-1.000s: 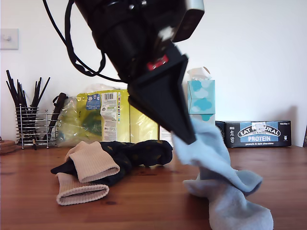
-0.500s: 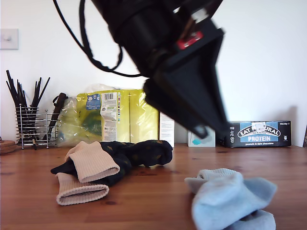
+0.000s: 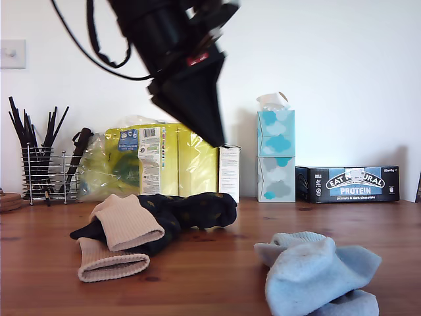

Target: Pair up the socks based on colour and pattern, by placing each sock on top of its pair

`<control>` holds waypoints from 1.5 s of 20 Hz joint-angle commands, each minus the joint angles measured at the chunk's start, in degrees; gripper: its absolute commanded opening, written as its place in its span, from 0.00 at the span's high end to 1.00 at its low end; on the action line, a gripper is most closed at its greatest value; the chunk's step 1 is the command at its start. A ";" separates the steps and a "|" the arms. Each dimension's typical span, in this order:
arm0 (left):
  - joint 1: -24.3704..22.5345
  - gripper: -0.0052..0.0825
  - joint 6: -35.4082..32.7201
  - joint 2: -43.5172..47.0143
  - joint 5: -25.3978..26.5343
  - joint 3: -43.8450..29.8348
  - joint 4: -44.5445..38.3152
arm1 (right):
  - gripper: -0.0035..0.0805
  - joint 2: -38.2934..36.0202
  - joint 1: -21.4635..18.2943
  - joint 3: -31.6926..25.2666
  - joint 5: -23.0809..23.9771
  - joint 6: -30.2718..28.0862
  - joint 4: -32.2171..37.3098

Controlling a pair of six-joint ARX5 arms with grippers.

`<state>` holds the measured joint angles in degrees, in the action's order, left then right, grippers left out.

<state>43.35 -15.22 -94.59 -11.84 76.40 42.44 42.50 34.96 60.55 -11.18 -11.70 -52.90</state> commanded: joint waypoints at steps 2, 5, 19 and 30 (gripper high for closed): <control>-3.30 0.97 -1.44 2.16 0.63 -1.40 -1.11 | 0.97 -5.16 -1.05 -5.18 1.33 1.38 0.61; -7.13 0.97 -2.05 4.66 0.26 -2.95 -1.81 | 0.97 -12.15 -2.84 -10.88 4.15 2.10 2.58; -18.73 0.57 20.74 11.43 -4.55 -17.90 -9.20 | 0.97 -24.76 -4.66 -19.10 5.79 5.66 4.33; -20.61 0.21 39.28 -2.71 -4.00 -17.88 -16.98 | 0.97 -24.76 -4.66 -19.10 5.79 4.15 5.77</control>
<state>23.03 23.81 -95.77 -16.01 58.72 25.78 17.52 30.46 42.15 -5.39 -7.40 -47.92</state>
